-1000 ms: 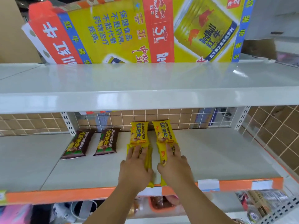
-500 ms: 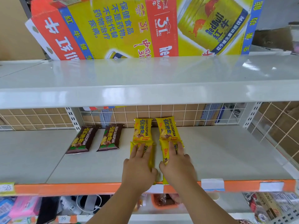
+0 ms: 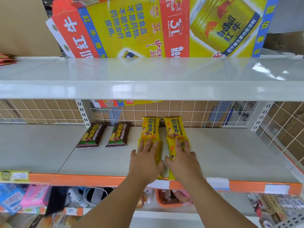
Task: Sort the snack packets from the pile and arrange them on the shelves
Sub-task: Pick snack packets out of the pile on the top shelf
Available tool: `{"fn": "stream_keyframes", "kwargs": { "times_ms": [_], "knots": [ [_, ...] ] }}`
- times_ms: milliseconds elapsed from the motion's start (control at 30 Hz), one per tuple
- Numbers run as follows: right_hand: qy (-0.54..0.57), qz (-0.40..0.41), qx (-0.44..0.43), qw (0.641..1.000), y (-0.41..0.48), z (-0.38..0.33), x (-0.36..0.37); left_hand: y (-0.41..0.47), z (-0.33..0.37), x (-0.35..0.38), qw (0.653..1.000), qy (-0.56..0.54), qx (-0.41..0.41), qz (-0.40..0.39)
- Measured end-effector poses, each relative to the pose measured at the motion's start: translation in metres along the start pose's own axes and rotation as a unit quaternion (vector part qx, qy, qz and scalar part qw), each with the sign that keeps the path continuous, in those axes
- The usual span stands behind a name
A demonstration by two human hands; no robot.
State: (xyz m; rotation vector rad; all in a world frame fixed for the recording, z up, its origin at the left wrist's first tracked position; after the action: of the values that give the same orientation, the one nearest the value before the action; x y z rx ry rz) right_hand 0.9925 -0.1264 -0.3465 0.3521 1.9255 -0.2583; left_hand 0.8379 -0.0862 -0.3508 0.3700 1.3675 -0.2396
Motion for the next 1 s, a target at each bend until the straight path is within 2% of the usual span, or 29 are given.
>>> {"fn": "stream_keyframes", "kwargs": {
  "times_ms": [233, 533, 733, 1000],
  "knots": [
    [-0.006, 0.039, -0.009, 0.999, -0.009, -0.015, -0.024, -0.015, -0.015, -0.030, 0.999, -0.008, -0.005, 0.046],
    [-0.025, 0.086, -0.104, 0.990, -0.055, -0.083, -0.045, -0.059, -0.061, -0.075, 0.995, -0.024, -0.013, 0.096],
    [-0.010, 0.074, -0.180, 0.981, -0.107, -0.188, -0.038, -0.122, -0.149, -0.129, 0.988, -0.013, -0.064, 0.140],
    [0.055, 0.056, -0.307, 0.948, -0.191, -0.372, -0.050, -0.236, -0.295, -0.249, 0.960, 0.028, -0.192, 0.203]
  ]
}}
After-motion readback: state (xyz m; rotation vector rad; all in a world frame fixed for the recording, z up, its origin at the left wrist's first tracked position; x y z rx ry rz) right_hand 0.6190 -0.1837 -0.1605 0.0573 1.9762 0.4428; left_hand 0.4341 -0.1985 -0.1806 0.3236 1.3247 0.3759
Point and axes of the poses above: each hand's wrist, its own y-axis towards the middle knuckle, its own x-axis out of the palm, z = x × y, the point moved 4 cm from there along y, towards the middle knuckle, and after that the axes turned 1 degree about y, right-handed, at the moved point
